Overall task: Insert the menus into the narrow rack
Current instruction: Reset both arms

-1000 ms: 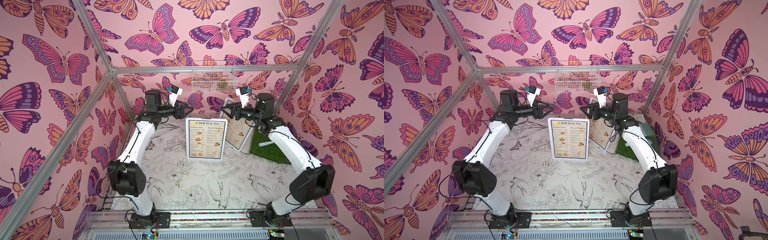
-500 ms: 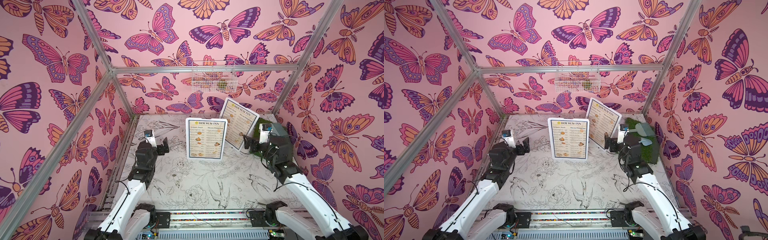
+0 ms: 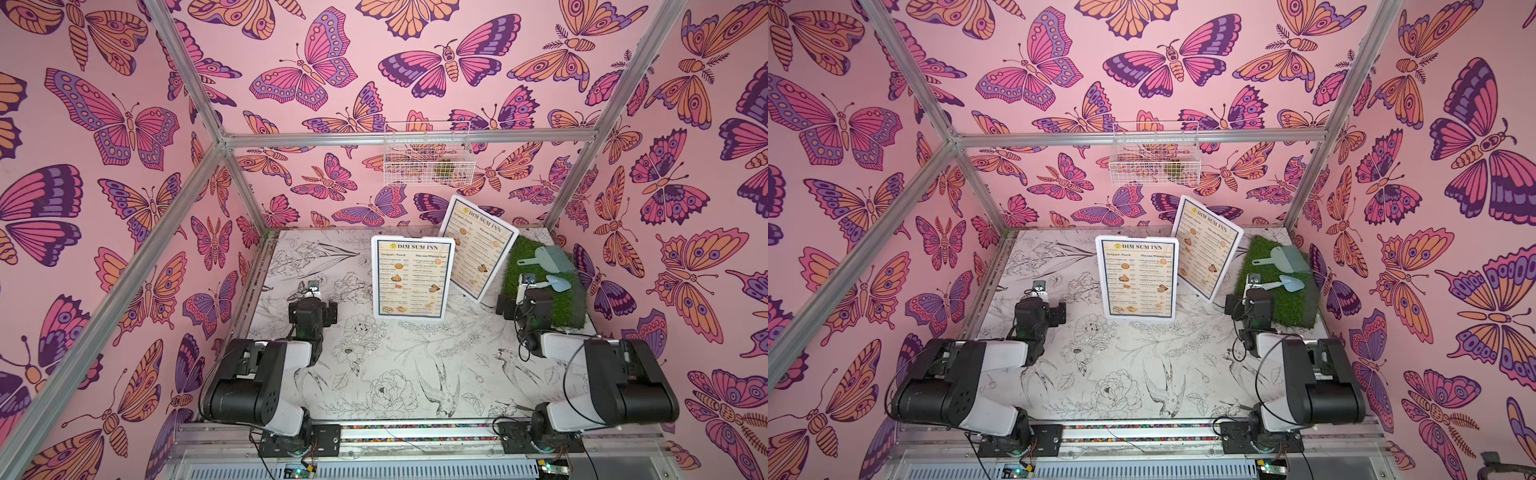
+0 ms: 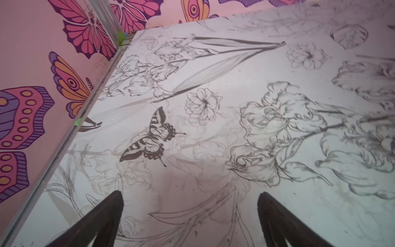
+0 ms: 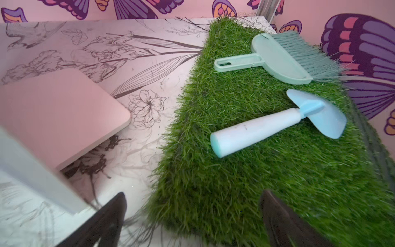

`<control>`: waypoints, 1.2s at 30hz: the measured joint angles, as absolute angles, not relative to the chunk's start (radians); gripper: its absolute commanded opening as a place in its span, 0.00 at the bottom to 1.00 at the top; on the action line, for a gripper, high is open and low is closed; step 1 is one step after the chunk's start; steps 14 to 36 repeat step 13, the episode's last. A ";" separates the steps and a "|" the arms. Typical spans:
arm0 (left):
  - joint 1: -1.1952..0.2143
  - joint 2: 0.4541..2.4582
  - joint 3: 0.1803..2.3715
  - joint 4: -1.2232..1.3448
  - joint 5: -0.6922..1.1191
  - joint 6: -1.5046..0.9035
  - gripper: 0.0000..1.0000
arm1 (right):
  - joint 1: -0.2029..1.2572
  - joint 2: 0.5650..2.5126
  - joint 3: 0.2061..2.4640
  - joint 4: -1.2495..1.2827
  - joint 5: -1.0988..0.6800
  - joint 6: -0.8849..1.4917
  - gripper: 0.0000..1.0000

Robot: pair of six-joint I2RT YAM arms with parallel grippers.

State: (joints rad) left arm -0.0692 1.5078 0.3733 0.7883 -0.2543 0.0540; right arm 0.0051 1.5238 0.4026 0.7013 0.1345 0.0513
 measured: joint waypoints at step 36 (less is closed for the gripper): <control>-0.068 1.554 0.306 0.999 -0.245 0.040 0.99 | 0.002 1.523 0.389 0.798 0.031 0.044 0.99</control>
